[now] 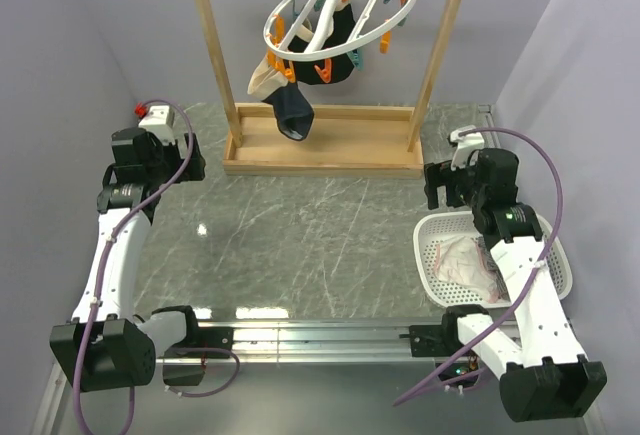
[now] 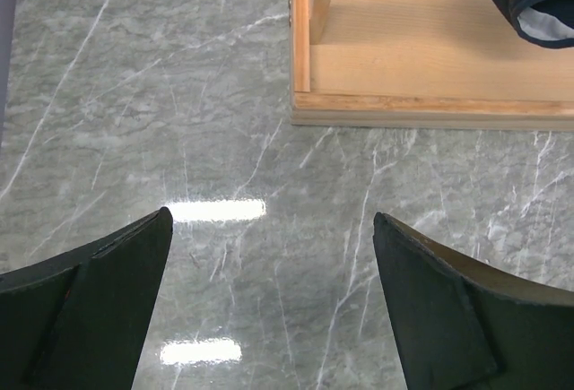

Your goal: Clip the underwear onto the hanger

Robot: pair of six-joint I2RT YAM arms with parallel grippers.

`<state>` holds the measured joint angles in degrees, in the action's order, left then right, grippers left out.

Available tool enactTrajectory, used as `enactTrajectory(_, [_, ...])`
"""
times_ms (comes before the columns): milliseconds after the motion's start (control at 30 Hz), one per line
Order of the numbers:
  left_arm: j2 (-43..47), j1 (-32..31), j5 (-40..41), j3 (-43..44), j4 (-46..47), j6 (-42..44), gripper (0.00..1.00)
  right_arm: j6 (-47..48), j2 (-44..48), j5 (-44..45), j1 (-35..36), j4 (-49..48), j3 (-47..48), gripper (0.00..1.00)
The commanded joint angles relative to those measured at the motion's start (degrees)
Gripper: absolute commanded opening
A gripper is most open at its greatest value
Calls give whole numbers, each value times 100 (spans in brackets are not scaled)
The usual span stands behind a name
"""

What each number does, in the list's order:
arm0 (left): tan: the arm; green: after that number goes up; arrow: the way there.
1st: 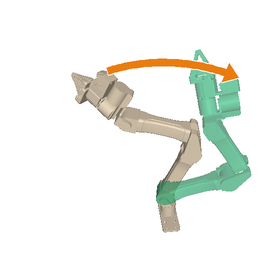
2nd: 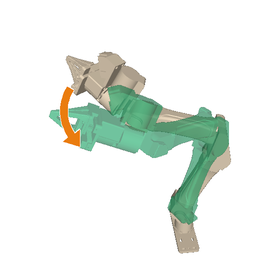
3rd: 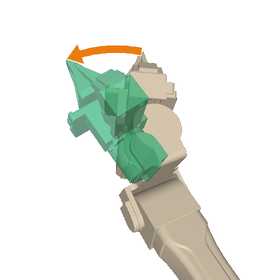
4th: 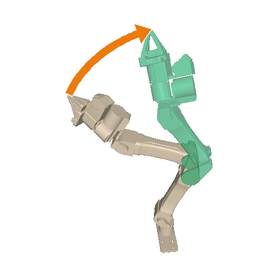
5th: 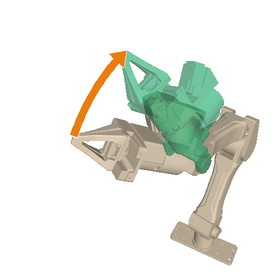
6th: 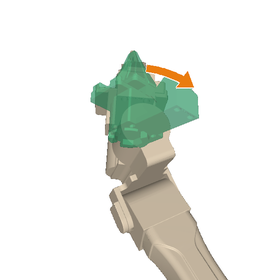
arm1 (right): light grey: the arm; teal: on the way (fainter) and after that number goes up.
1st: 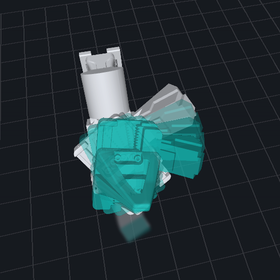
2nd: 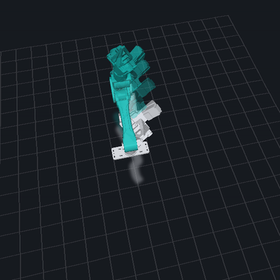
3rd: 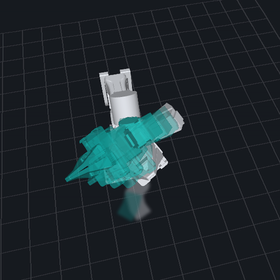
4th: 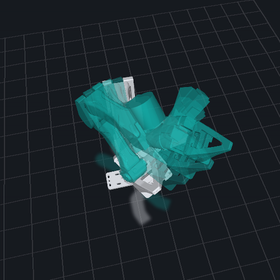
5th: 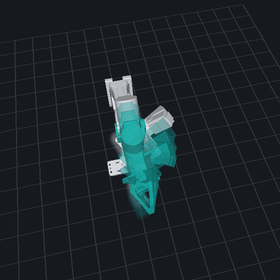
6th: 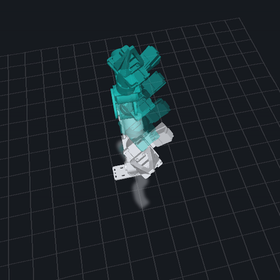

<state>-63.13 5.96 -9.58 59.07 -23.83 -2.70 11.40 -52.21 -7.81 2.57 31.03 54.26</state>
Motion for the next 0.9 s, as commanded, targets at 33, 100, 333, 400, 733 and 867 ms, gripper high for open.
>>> enactTrajectory(33, [100,-7,-236,254,-113,-29,99,538,-298,-308,-55,746,629,100])
enactTrajectory(100, [91,2,-316,298,-95,-38,99,688,-448,-274,-55,1124,919,100])
enactTrajectory(333, [-41,-7,-649,492,-226,24,99,1557,-1063,-510,-686,2187,1412,100])
enactTrajectory(400, [-32,-7,-860,500,-262,103,99,1970,-1265,-589,-994,2600,1482,100])
enactTrajectory(733, [126,-7,-1414,325,-394,208,99,3307,-2057,78,-3402,3305,1491,100])
enactTrajectory(867, [135,-7,-1537,246,-350,437,99,3633,-2223,298,-4123,2954,1246,100])
